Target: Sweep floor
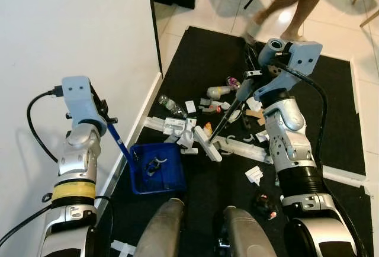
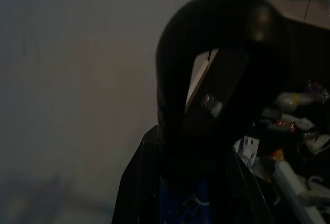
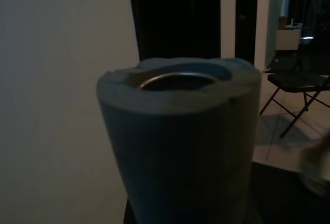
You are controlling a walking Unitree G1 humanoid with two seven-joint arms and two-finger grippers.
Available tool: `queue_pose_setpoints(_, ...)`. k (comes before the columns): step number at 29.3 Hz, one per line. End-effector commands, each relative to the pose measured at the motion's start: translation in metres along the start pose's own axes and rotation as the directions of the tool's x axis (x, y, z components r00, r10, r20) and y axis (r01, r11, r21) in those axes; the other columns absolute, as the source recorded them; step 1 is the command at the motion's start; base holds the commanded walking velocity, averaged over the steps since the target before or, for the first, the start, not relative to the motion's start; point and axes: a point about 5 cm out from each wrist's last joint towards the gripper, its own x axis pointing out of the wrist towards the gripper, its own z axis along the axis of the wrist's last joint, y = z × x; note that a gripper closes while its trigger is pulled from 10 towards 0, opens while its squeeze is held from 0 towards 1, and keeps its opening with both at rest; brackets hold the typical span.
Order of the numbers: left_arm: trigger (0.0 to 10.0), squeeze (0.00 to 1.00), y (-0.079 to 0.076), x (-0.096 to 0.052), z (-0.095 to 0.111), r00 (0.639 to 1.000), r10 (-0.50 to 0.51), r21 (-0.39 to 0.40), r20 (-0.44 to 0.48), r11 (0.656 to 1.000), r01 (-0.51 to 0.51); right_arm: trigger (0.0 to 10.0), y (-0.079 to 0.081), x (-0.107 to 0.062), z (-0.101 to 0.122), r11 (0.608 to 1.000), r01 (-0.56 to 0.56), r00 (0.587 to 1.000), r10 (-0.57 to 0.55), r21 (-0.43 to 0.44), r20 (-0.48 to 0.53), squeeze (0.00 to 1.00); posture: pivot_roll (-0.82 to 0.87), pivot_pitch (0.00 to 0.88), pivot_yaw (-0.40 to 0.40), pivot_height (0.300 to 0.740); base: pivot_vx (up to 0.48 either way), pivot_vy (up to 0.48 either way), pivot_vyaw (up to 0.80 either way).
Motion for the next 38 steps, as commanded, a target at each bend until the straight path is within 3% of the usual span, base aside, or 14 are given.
queue_pose_setpoints(1,10.0,0.0,0.003,0.0,0.023,0.998,-0.005,-0.011,0.069,1.0,0.006,10.0,0.001,0.003,0.004,1.0,-0.014,1.0,0.014,-0.009,0.017,0.0,0.05,0.0,-0.05,0.74,0.0,0.0,0.0)
queue_pose_setpoints(5,10.0,0.0,-0.004,-0.004,0.039,0.993,-0.052,-0.007,0.107,0.999,0.053,10.0,-0.005,0.003,0.001,1.0,0.008,1.0,-0.008,-0.019,0.004,0.0,0.05,0.0,-0.059,0.74,0.0,0.0,0.0)
queue_pose_setpoints(17,10.0,0.0,-0.033,-0.01,0.055,0.983,-0.121,-0.006,0.136,0.992,0.123,10.0,-0.017,0.002,-0.005,0.999,0.052,0.998,-0.052,-0.014,-0.023,0.0,0.05,0.0,-0.06,0.74,0.0,0.0,0.0)
queue_pose_setpoints(24,10.0,0.0,-0.035,-0.01,0.056,0.982,-0.131,0.008,0.134,0.991,0.132,10.0,-0.017,0.002,-0.006,0.998,0.058,0.998,-0.058,-0.012,-0.025,0.0,0.04,0.0,-0.058,0.74,0.0,0.0,-0.07)
queue_pose_setpoints(38,10.0,0.0,-0.04,-0.01,0.055,0.983,-0.138,0.02,0.123,0.99,0.136,10.0,-0.019,0.002,-0.009,0.998,0.064,0.997,-0.064,-0.01,-0.035,0.0,0.04,0.0,-0.059,0.74,0.0,0.0,-0.77)
